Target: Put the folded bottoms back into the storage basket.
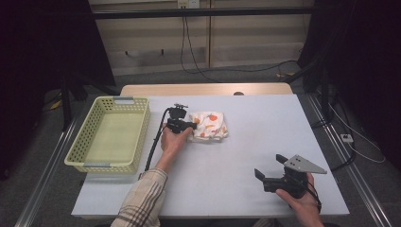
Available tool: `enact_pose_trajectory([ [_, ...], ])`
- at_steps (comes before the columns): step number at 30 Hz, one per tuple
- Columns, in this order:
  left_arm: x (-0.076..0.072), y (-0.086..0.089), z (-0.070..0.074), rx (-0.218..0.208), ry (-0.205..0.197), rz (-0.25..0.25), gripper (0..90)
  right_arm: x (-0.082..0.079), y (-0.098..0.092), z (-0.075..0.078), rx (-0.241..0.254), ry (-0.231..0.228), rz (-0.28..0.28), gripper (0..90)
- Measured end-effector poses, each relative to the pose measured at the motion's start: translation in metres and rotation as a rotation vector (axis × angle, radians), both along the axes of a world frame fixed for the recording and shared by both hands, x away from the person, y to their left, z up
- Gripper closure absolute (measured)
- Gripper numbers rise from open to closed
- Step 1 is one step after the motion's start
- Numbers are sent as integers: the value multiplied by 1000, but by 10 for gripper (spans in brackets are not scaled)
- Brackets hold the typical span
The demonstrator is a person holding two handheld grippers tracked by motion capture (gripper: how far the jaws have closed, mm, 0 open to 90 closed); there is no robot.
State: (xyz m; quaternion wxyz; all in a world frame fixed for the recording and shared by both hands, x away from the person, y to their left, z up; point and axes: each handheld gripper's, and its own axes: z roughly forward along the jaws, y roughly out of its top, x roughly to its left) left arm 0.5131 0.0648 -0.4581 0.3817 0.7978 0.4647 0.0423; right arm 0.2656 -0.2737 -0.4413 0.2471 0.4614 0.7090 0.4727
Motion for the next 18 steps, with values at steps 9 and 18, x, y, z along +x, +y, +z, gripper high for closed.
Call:
enact_pose_trajectory([
  [9,-5,0,12,-6,-62,-16,821,0,0,0,-1,-2,4,31],
  [18,-12,1,27,-24,-121,-49,826,0,-1,1,3,-5,0,33],
])
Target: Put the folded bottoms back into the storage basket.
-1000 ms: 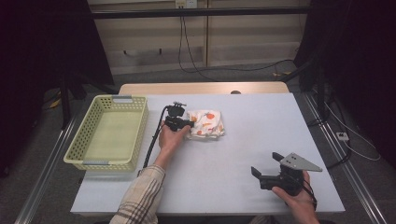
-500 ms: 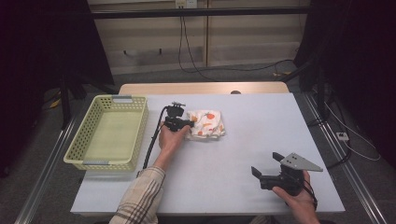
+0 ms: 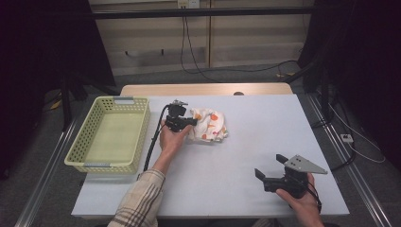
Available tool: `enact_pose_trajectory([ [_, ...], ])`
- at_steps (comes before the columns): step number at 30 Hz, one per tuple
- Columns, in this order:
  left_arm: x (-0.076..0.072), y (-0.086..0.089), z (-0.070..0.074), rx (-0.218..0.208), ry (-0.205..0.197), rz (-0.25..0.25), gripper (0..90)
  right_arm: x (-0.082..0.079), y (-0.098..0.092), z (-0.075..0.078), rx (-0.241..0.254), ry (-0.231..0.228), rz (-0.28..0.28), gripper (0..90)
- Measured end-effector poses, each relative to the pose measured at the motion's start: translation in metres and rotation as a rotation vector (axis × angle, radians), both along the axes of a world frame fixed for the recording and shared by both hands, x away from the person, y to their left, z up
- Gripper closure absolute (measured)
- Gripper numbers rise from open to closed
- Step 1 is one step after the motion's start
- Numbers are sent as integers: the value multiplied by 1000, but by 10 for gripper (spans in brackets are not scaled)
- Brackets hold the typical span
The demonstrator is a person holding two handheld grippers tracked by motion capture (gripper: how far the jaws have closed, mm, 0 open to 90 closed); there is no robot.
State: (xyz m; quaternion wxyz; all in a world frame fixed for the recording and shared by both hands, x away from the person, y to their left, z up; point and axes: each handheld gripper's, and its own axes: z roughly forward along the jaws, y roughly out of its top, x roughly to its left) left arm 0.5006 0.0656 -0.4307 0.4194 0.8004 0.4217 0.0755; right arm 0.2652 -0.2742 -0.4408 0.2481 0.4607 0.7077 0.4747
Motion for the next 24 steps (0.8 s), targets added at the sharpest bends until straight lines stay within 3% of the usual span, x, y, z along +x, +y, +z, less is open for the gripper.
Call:
enact_pose_trajectory([
  [6,-4,0,10,-2,-48,-15,828,0,0,0,1,2,0,33],
  [12,-8,6,19,-50,-65,-12,830,0,0,0,0,4,2,33],
  [15,-11,7,25,-37,-87,-16,830,0,0,0,-1,3,2,33],
  [24,-17,16,36,-62,-122,-20,830,0,0,0,0,3,0,33],
])
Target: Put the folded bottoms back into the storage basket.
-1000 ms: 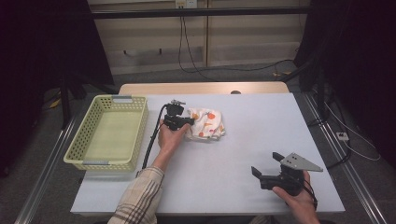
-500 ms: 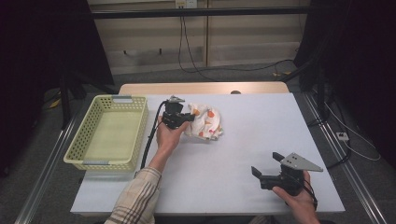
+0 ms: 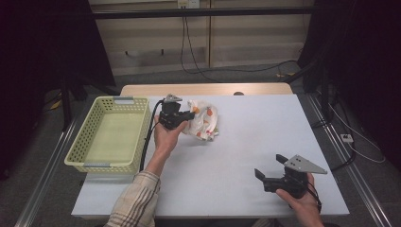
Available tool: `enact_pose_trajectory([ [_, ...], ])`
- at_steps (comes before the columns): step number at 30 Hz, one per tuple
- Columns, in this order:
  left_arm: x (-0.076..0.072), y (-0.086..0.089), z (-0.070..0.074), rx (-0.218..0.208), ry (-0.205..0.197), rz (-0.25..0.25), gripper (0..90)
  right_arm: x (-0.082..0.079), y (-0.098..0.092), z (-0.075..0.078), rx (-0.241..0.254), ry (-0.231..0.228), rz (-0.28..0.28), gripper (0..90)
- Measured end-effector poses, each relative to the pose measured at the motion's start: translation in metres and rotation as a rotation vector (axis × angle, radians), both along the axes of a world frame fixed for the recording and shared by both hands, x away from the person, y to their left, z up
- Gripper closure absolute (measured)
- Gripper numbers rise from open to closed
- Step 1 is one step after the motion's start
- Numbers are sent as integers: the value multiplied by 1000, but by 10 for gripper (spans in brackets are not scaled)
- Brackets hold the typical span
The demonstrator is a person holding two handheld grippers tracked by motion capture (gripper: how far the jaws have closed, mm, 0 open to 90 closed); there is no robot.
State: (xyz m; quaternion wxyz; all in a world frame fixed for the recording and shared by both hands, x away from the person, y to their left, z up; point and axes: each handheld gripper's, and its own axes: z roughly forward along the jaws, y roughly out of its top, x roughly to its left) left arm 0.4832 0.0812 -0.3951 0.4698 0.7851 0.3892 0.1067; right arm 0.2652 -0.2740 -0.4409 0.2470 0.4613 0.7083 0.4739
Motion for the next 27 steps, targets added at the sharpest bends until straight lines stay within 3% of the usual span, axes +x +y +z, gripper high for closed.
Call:
enact_pose_trajectory([
  [7,-7,7,11,17,-44,-2,831,0,0,0,2,1,0,33],
  [16,-14,18,23,5,-72,2,831,0,0,0,2,1,-2,32],
  [27,-23,28,34,54,-112,1,831,0,0,0,2,-2,-1,32],
])
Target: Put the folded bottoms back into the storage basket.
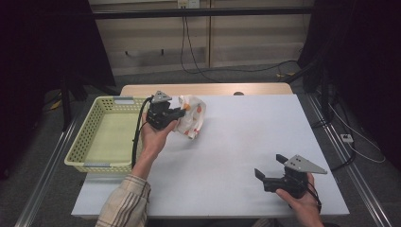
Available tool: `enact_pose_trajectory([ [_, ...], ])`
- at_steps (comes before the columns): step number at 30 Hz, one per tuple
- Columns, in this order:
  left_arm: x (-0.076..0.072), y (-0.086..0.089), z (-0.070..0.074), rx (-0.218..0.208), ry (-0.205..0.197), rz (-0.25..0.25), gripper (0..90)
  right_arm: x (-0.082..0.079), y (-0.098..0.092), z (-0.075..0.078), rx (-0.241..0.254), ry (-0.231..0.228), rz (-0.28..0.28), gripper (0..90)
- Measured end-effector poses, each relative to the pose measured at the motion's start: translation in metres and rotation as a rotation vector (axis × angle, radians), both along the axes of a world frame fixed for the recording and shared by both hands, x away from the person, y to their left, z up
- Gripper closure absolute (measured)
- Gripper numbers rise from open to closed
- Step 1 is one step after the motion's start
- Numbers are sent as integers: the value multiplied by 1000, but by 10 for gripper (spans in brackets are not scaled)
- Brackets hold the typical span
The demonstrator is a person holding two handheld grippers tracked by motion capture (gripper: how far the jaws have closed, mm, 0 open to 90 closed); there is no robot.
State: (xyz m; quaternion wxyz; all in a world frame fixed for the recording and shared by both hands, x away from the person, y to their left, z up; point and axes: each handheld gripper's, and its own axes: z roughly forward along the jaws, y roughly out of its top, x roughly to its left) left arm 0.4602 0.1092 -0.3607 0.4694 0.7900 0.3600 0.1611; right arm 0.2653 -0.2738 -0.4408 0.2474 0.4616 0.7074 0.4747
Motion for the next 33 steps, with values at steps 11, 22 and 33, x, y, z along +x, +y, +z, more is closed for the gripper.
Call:
enact_pose_trajectory([
  [11,-10,14,5,-31,-9,4,831,0,0,0,1,0,2,32],
  [22,-20,25,13,-34,-28,3,831,1,1,0,-4,-2,3,32],
  [33,-28,34,23,-28,-49,4,831,1,1,0,-5,-2,3,32],
])
